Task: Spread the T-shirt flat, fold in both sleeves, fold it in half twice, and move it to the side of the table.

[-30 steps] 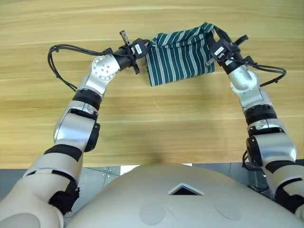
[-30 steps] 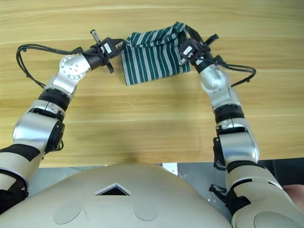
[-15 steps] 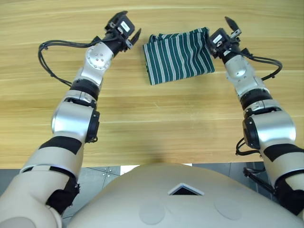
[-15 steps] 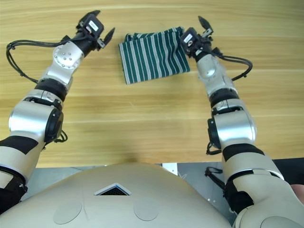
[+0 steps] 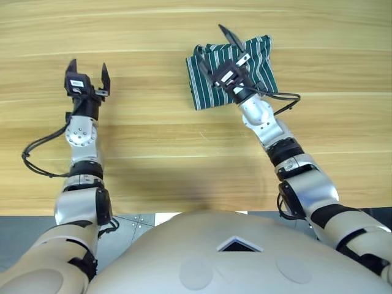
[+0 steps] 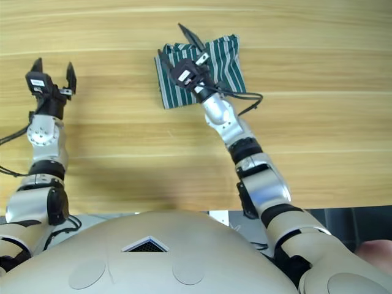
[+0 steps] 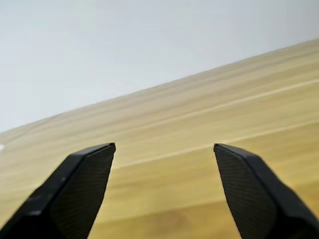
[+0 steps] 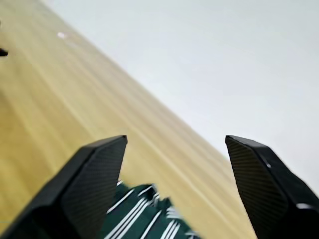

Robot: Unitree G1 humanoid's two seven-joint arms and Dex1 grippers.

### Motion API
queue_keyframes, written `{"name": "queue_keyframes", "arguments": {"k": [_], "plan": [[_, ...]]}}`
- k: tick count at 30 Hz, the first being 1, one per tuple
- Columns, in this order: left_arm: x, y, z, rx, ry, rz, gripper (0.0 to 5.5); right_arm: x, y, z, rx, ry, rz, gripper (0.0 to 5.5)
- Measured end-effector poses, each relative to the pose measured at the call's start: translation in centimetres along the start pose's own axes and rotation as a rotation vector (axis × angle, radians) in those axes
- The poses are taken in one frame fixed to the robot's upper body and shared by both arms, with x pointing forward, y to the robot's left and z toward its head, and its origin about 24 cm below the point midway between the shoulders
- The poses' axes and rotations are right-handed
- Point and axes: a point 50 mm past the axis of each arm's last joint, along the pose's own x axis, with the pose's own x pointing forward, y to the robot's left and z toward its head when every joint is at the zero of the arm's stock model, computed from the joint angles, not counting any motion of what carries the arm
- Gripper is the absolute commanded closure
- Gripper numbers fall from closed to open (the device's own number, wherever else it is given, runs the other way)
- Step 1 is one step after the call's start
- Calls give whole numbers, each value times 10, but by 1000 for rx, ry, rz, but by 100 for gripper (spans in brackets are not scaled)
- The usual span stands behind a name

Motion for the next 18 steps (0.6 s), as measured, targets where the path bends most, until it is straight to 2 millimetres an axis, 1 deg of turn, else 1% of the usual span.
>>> {"name": "queue_keyframes", "arguments": {"k": [1, 2, 3, 5, 6, 7, 11, 14, 15, 16, 18], "plan": [[-2, -7, -1, -26, -3, -5, 183, -2, 7, -14, -5, 96, 45, 187], [-3, -12, 0, -47, -11, -11, 183, -3, 10, -26, -4, 182, 70, 187], [-2, -17, 2, -63, -25, -18, 183, -3, 7, -35, -8, 254, 79, 187], [0, -24, 7, -90, -46, -26, 183, 5, -10, -44, 50, 369, 54, 187], [-1, -26, 7, -96, -45, -27, 183, 6, -17, -48, 96, 408, 41, 187], [-2, -27, 8, -104, -48, -28, 183, 6, -25, -53, 193, 469, 11, 187], [-4, -30, 9, -116, -52, -29, 183, 2, -41, -64, 454, 581, -77, 187], [-7, -30, 8, -116, -43, -29, 183, -6, -51, -74, 714, 644, -219, 187], [-7, -30, 9, -116, -46, -30, 183, -11, -60, -79, 775, 672, -315, 187], [-7, -30, 9, -116, -49, -30, 183, -20, -71, -85, 813, 704, -438, 187], [-12, -29, 7, -114, -39, -26, 183, -46, -104, -98, 824, 774, -710, 187]]}}
